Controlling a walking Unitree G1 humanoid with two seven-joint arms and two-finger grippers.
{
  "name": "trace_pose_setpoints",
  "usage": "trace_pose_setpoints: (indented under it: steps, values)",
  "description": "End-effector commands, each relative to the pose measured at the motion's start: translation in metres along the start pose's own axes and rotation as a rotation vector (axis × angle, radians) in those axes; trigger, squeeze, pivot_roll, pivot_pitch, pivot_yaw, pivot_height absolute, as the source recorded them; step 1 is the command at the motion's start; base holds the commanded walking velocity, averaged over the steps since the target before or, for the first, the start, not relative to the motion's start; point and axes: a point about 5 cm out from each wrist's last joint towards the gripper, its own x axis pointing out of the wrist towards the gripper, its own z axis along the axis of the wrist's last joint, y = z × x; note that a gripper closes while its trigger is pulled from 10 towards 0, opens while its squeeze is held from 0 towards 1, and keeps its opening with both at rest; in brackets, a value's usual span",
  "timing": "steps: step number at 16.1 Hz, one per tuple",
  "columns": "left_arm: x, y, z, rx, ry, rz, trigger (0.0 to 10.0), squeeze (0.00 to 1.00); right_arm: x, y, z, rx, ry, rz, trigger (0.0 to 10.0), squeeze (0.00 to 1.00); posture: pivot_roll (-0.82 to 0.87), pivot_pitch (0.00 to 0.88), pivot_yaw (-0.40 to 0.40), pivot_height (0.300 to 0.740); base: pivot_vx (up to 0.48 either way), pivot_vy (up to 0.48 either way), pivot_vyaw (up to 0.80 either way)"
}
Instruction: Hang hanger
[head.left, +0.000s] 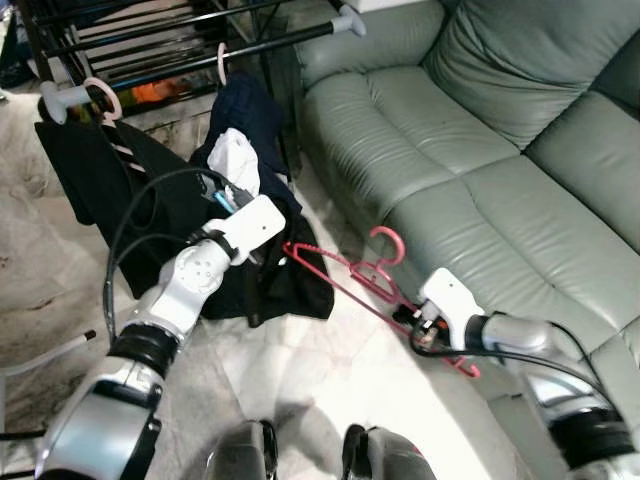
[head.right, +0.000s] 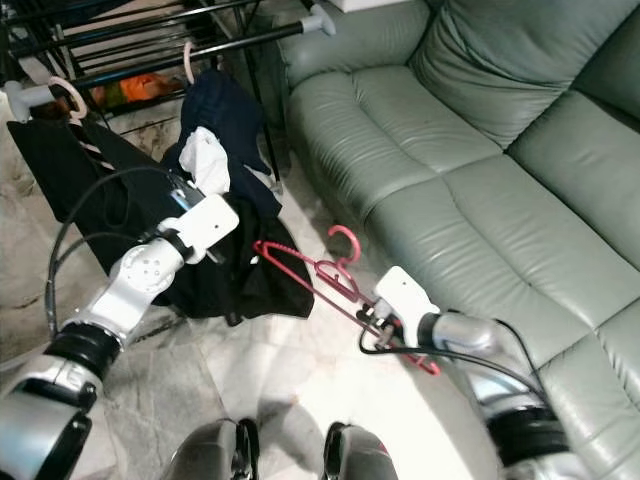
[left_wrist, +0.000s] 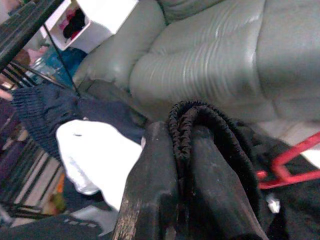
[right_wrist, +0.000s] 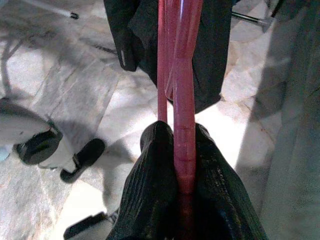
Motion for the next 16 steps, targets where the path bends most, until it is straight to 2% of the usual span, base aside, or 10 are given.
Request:
trace_pose_setpoints:
  steps: [1,3,7,8,9,12,13,14,16]
  values:
    - [0.000,0.001,0.007,-0.011,-0.030,0.001,10.0,0.00,0.000,-0.003,0.001,-0.003,-0.003,-0.021,10.0,0.00,-0.07,0.118,0.011,0.740,0.000,0.000,0.00]
    - [0.001,-0.005,0.020,-0.039,-0.091,-0.038,10.0,0.00,0.007,-0.004,0.003,0.000,-0.012,-0.050,10.0,0.00,-0.07,0.118,0.011,0.740,0.000,0.000,0.00]
    - [-0.002,-0.017,0.042,-0.087,-0.187,-0.121,10.0,0.00,0.014,-0.019,0.007,0.022,-0.028,-0.158,10.0,0.00,-0.06,0.114,0.009,0.740,0.000,0.000,0.00]
    - [-0.002,-0.019,0.047,-0.122,-0.198,-0.122,10.0,0.00,0.016,-0.020,0.008,0.027,-0.036,-0.173,10.0,0.00,-0.06,0.114,0.009,0.740,0.000,0.000,0.00]
    - [-0.005,-0.027,0.053,-0.176,-0.223,-0.169,10.0,0.00,0.017,-0.023,0.008,0.030,-0.038,-0.209,10.0,0.00,-0.06,0.114,0.009,0.740,0.000,0.000,0.00]
    - [-0.008,-0.032,0.062,-0.278,-0.247,-0.210,10.0,0.00,0.017,-0.030,0.008,0.020,-0.032,-0.258,10.0,0.00,-0.06,0.115,0.008,0.740,0.000,0.000,0.00]
    - [-0.007,-0.028,0.062,-0.315,-0.228,-0.188,10.0,0.00,0.012,-0.046,0.013,0.002,-0.065,-0.408,10.0,0.00,-0.06,0.116,0.005,0.740,0.000,0.000,0.00]
    - [-0.006,-0.026,0.058,-0.293,-0.196,-0.173,10.0,0.00,0.006,-0.057,0.020,0.001,-0.108,-0.519,10.0,0.00,-0.06,0.116,0.005,0.740,0.000,0.000,0.00]
    - [-0.007,-0.023,0.043,-0.206,-0.117,-0.136,10.0,0.00,0.002,-0.066,0.036,0.014,-0.209,-0.586,10.0,0.00,-0.06,0.117,0.004,0.740,0.000,0.000,0.00]
